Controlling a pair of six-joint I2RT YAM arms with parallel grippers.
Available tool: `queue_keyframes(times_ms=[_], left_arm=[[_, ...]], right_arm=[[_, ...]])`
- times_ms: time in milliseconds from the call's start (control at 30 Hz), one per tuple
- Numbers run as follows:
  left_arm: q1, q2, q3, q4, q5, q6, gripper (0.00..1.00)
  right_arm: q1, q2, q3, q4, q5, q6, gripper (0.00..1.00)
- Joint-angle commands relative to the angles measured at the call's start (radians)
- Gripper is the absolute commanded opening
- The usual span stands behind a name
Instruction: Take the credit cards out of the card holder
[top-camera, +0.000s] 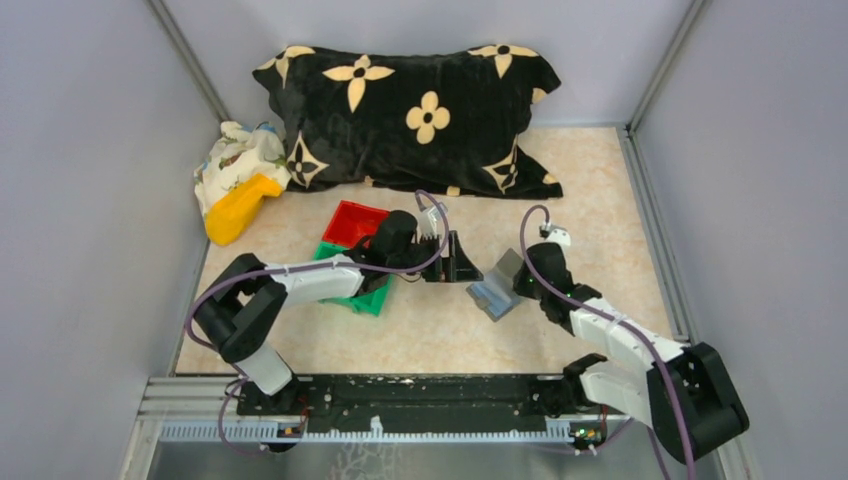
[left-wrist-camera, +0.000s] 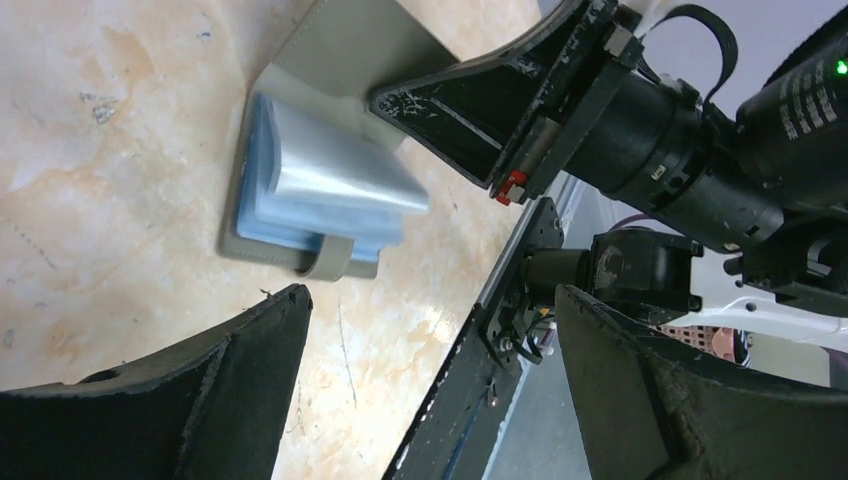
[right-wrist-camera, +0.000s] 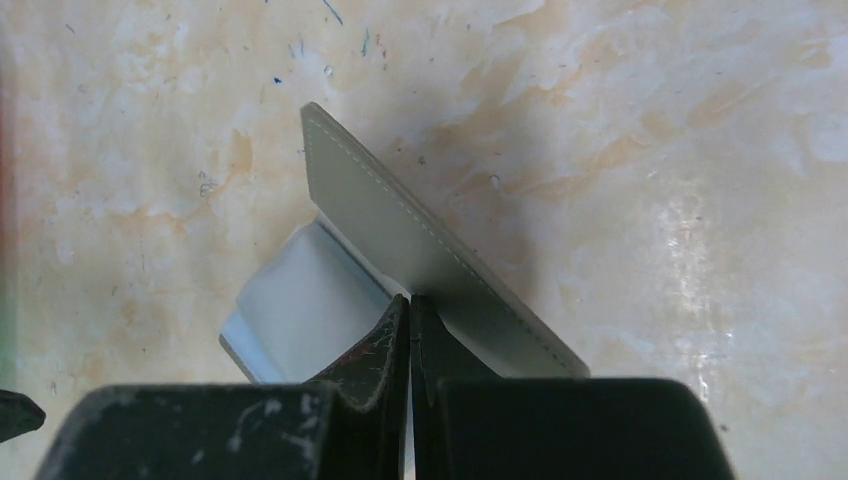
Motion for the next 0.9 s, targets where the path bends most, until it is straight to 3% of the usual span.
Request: queue_keyframes(times_ms=[0,233,567,867], left_arm=[[0.002,-0.042,-0.034,0.005,-0.01,0.009,0.97],[-0.007,-0.087,-0.069,0.014,-0.008,-0.008,0.97],[-0.017,-0.134,-0.128,0.063,-0.022,-0.048,0.97],[-0.054,-0.249,-0.211,0.072,-0.116,-0.09,0.97]], right_arm=[[-0.024,0.064,-0.01,0.115,-0.071,-0.007,0.0],[-0.032,0.191,-0.063,0.176,-0.18,0.05,0.0],[-0.025,0.059,-0.184,0.226,-0.319,0.245,0.0],[0.092,-0.092,-0.199,0.224,-0.19,0.466,0.0]])
